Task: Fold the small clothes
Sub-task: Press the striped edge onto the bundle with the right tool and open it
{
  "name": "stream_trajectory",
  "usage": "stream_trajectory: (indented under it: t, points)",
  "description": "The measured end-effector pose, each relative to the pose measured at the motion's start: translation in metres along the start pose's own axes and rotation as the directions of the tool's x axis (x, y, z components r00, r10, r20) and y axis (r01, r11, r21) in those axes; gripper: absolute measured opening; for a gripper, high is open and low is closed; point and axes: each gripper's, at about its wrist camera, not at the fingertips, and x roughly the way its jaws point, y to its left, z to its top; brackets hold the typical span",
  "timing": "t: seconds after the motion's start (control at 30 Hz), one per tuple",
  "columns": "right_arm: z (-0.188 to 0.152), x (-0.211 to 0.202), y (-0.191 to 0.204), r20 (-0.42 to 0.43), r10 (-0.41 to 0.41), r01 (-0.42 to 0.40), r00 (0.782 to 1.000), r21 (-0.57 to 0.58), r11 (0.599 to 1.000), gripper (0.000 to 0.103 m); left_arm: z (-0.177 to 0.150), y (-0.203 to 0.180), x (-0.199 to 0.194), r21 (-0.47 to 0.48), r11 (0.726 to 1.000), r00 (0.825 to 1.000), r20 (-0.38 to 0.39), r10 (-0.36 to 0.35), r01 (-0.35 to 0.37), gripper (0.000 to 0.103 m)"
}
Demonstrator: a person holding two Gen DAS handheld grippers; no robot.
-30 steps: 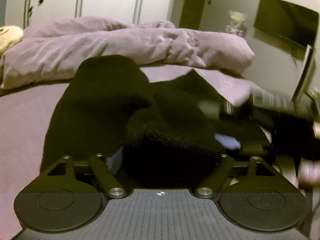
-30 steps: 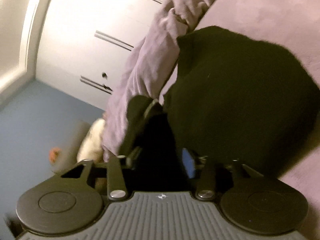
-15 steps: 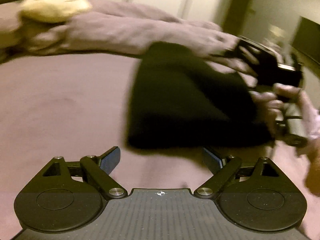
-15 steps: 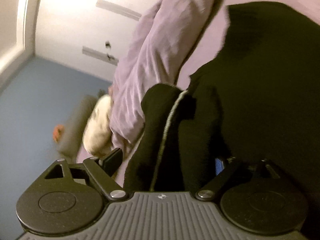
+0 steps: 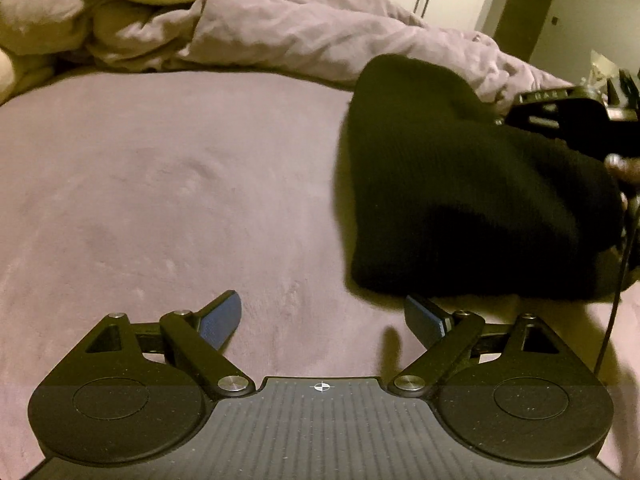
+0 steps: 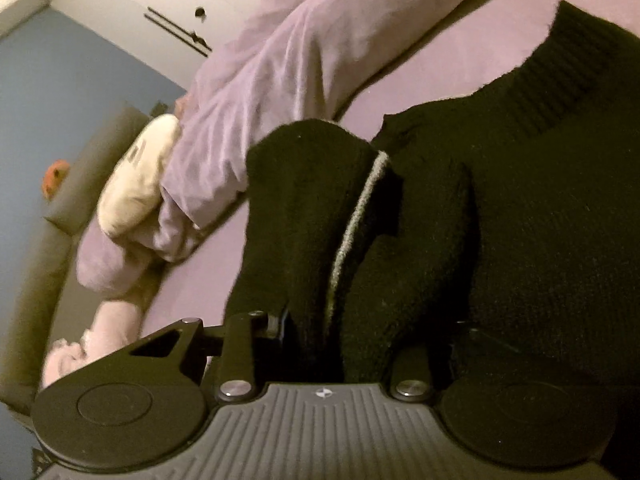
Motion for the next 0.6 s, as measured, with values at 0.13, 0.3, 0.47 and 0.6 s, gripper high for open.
stream_trajectory:
  t: [0.13,0.3,0.47,0.6]
  points:
    - [0.004,0.002,0.0,-0.013,0.003,-0.003,1.0,0.021,1.0,0.041,-0.002,-0.003,0.002,0.001,1.0,1.0,-0.006,0.012,-0.012,0.093]
    - [-0.002,0.008,0.012,0.02,-0.053,0.055,0.998,-0.102,0.993,0.027,-0.005,-0.01,0.004,0.026,0.999,0.999,-0.016,0.036,-0.036,0.094]
    - [-0.006,-0.006,0.04,0.101,-0.126,0.148,0.987,-0.252,0.956,0.022,-0.008,-0.011,0.007,-0.005,0.999,0.998,-0.037,0.041,-0.041,0.094]
    - [-0.009,-0.035,0.076,0.229,-0.166,0.255,0.959,-0.445,0.858,0.021,-0.009,-0.014,0.009,-0.029,0.999,0.998,-0.051,0.032,-0.034,0.094]
